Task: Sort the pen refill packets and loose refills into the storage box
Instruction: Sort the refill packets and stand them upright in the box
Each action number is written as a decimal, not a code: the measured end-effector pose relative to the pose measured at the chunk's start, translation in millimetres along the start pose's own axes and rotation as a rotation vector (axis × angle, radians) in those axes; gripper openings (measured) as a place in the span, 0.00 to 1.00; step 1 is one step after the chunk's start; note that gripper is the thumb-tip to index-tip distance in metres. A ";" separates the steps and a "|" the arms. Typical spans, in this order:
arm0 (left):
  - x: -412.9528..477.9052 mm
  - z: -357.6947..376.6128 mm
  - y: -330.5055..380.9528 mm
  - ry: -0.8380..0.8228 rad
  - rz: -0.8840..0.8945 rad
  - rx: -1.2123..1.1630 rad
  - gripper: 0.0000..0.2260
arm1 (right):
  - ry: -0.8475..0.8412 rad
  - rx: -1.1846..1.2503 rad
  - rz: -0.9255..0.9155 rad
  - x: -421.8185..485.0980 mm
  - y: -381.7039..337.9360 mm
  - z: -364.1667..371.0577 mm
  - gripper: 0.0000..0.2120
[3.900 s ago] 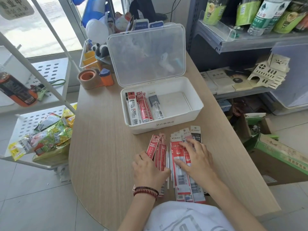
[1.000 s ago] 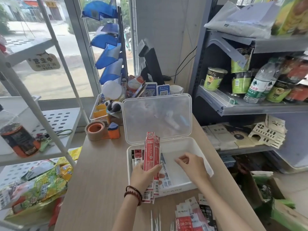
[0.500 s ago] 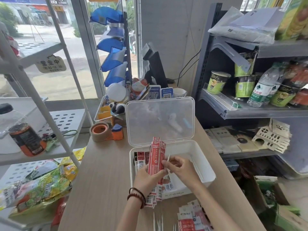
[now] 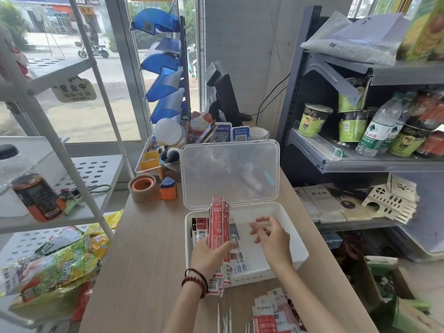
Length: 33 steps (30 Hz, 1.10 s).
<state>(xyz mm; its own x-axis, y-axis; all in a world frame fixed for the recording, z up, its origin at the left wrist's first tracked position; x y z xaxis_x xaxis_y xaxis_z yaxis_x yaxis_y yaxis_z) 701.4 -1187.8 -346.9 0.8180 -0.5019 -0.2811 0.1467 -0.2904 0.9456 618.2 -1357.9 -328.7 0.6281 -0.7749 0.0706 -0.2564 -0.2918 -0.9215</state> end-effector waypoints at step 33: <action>-0.9 -10.8 1.0 0.101 0.015 -0.052 0.08 | -0.237 -0.166 -0.008 6.2 -3.2 7.0 0.05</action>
<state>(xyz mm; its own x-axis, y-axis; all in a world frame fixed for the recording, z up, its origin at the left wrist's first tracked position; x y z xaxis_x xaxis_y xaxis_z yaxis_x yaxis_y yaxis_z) 706.8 -1178.9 -343.9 0.8720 -0.4200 -0.2515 0.1609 -0.2394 0.9575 628.0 -1357.9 -328.1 0.7800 -0.6250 -0.0315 -0.3551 -0.4006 -0.8446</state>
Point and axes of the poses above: each hand's wrist, its own x-axis towards the middle knuckle, its own z-axis out of the palm, y = z × x, the point moved 10 cm from there along x, towards the middle knuckle, and after that the axes turned 3 degrees about y, right-handed, at the moved point
